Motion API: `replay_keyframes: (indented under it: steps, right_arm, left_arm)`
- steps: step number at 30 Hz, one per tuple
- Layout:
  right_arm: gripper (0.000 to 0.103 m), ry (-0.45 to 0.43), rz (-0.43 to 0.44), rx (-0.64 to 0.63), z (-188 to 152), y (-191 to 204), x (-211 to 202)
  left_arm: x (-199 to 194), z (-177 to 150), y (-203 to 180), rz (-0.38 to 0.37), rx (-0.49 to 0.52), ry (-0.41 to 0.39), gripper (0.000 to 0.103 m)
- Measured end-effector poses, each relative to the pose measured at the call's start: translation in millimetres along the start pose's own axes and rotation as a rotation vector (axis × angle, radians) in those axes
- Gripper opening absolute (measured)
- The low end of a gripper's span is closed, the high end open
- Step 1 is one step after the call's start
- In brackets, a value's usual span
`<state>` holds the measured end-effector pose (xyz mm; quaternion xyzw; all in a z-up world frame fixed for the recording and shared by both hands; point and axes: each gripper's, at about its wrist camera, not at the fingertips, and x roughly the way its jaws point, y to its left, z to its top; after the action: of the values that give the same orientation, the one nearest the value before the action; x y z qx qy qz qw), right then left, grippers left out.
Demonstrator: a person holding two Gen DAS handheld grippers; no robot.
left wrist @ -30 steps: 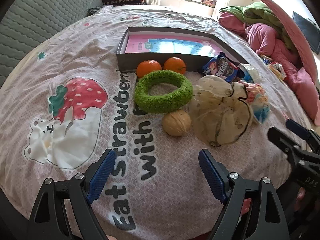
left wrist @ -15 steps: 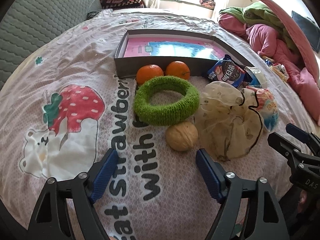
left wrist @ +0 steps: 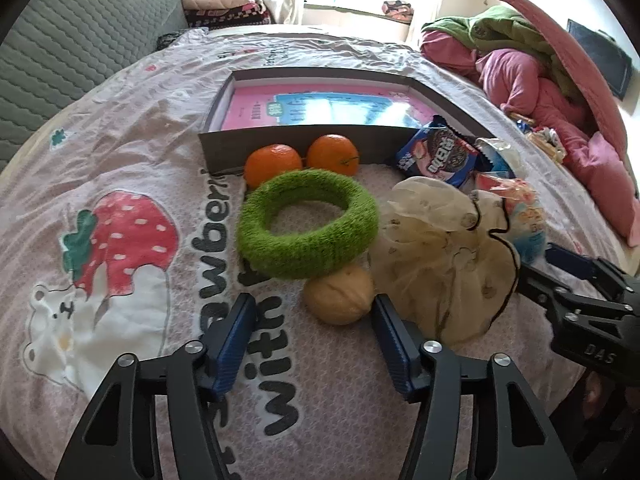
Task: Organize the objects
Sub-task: 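Close the right tool on the blue egg package while the left tool grasps the walnut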
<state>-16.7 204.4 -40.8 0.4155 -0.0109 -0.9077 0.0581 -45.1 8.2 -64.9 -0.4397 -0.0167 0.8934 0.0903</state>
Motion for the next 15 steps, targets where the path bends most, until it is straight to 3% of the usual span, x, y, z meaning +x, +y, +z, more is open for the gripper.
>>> replay_keyframes:
  steps: [4,13,15]
  right_arm:
    - [0.077,-0.008,0.015,0.006,3,2,2]
    - [0.077,-0.020,0.056,0.054,16,5,8]
    - [0.071,-0.024,0.058,0.062,20,4,11]
  left_arm:
    - [0,1,-1,-0.046,-0.009,-0.013,0.057]
    - [5,4,-3,-0.055,-0.017,-0.013,0.054]
    - [7,6,-3,-0.053,-0.021,-0.011,0.050]
